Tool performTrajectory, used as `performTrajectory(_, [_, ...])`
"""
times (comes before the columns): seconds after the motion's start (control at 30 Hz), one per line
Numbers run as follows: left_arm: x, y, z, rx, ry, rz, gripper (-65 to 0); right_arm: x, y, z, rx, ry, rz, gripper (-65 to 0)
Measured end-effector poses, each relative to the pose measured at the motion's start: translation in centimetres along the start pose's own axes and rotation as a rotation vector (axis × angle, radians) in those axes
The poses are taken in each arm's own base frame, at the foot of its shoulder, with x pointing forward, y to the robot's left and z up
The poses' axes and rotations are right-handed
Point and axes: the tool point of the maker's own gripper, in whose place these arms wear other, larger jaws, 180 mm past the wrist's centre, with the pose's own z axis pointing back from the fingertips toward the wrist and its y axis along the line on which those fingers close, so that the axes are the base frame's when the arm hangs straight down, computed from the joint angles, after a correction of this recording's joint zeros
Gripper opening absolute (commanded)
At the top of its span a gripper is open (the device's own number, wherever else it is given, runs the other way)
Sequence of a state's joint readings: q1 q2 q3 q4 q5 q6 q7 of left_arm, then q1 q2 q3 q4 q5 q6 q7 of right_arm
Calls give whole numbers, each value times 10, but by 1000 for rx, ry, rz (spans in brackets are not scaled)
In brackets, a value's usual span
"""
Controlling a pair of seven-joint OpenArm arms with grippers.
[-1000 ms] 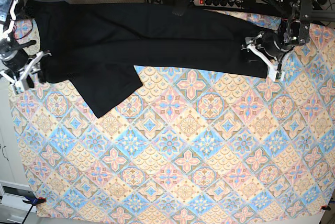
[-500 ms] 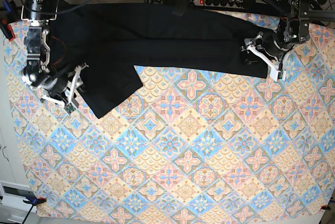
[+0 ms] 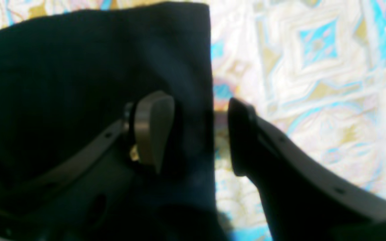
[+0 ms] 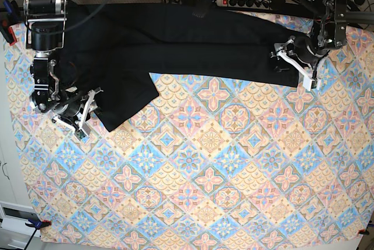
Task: Fold the T-shirt properly
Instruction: 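Grasp the protruding sleeve end with the right gripper and fold it inward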
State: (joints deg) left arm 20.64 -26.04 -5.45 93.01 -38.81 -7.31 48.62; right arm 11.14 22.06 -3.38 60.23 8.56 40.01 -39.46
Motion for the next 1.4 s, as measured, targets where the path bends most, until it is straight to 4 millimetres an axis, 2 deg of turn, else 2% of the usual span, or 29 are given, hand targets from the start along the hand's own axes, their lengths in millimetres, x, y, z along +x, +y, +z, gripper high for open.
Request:
performTrajectory(0.07, [0, 0, 0, -1, 0, 1, -226, -15, 4, -5, 10, 9, -24, -352])
performTrajectory(0.37, [1, -1, 0, -3, -2, 2, -226, -16, 4, -12, 32, -32, -85, -366])
performTrajectory(0.43, [1, -1, -1, -3, -2, 2, -226, -19, 7, -14, 30, -10, -56, -418])
performTrajectory(0.5, [1, -1, 0, -2, -3, 1, -227, -19, 13, -17, 43, 2, -25, -506])
performTrajectory(0.6, [1, -1, -1, -4, -3, 3, -228, -10, 19, -15, 45, 8, 29, -607])
performTrajectory(0.73, [1, -1, -1, -4, -3, 4, -228, -9, 47, -9, 78, 1, 110, -622])
performTrajectory(0.8, [2, -1, 0, -4, -6, 3, -228, -12, 58, -1, 80, 21, 154, -623])
performTrajectory(0.83, [2, -1, -1, -4, -5, 3, -228, -8, 58, 6, 63, 8, 161, -623])
performTrajectory(0.93, [2, -2, -1, -5, -6, 4, -228, 6, 45, 36, -11, -56, 168, -623])
performTrajectory(1.07, [3, 0, 0, 0, -6, 0, -229, -4, 39, 72, -100, -50, 196, -623])
performTrajectory(1.13, [2, -2, -1, -6, -6, 5, -229, -10, 47, 84, -117, -40, 218, -623])
performTrajectory(1.27, [1, 0, 0, -1, -4, 3, -229, -8, 63, 108, -123, -94, 250, -623])
performTrajectory(1.33, [1, 0, 0, -2, -3, 3, -229, -21, 69, 113, -115, -77, 243, -623])
performTrajectory(1.4, [3, -1, 0, -3, -6, 2, -229, -48, 73, 117, -111, -12, 225, -623])
